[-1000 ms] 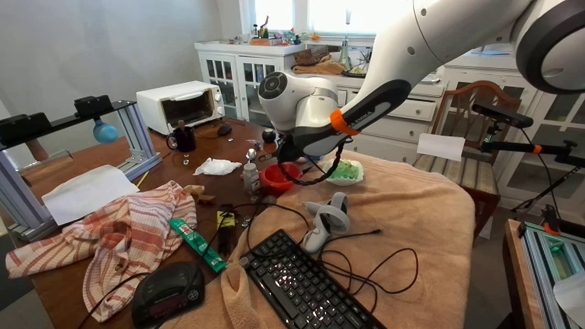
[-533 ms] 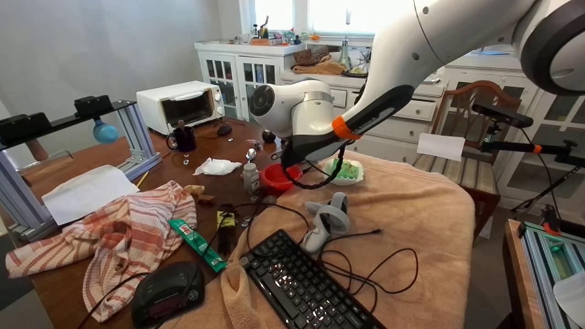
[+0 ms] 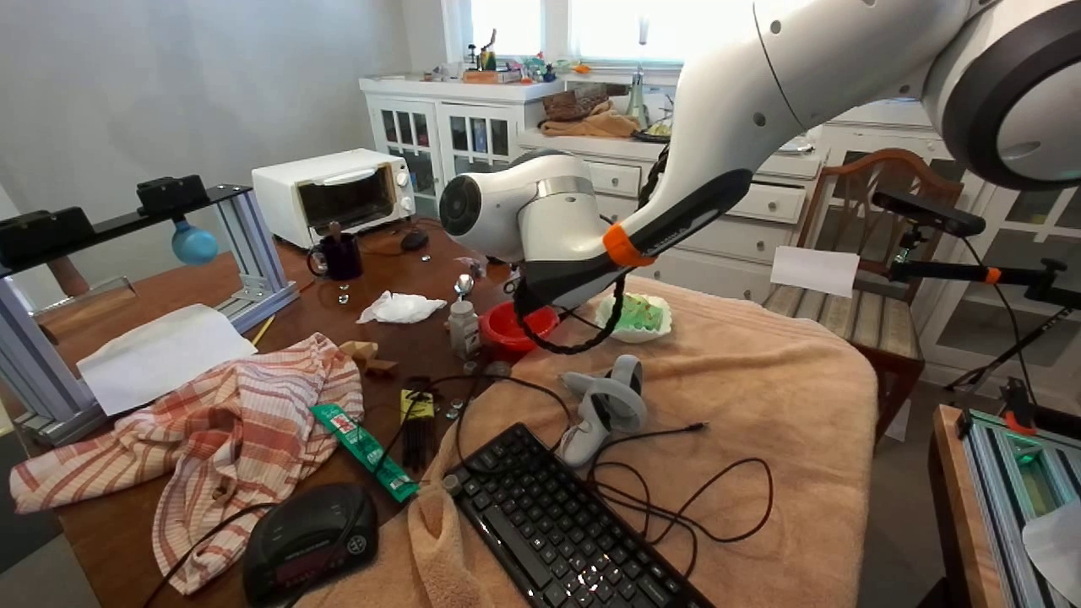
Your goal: Pour contents of the black pot into the orange bowl
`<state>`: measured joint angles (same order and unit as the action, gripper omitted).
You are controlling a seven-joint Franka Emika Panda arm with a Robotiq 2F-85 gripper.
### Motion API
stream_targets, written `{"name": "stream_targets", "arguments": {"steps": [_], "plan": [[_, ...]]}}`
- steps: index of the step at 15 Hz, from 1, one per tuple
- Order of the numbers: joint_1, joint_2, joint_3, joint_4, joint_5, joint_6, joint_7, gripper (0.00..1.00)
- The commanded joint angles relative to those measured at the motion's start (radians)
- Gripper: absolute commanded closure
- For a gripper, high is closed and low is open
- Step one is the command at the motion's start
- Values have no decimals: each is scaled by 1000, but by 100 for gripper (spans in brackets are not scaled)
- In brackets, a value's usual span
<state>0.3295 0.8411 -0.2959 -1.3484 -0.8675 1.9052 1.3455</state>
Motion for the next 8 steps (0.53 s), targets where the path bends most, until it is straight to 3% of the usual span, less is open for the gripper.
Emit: {"name": "stream_targets", "arguments": {"steps": [1, 8], "plan": [[-38, 79, 53, 113, -52, -78, -26, 99], [-66, 193, 78, 273, -101, -116, -90, 99]]}}
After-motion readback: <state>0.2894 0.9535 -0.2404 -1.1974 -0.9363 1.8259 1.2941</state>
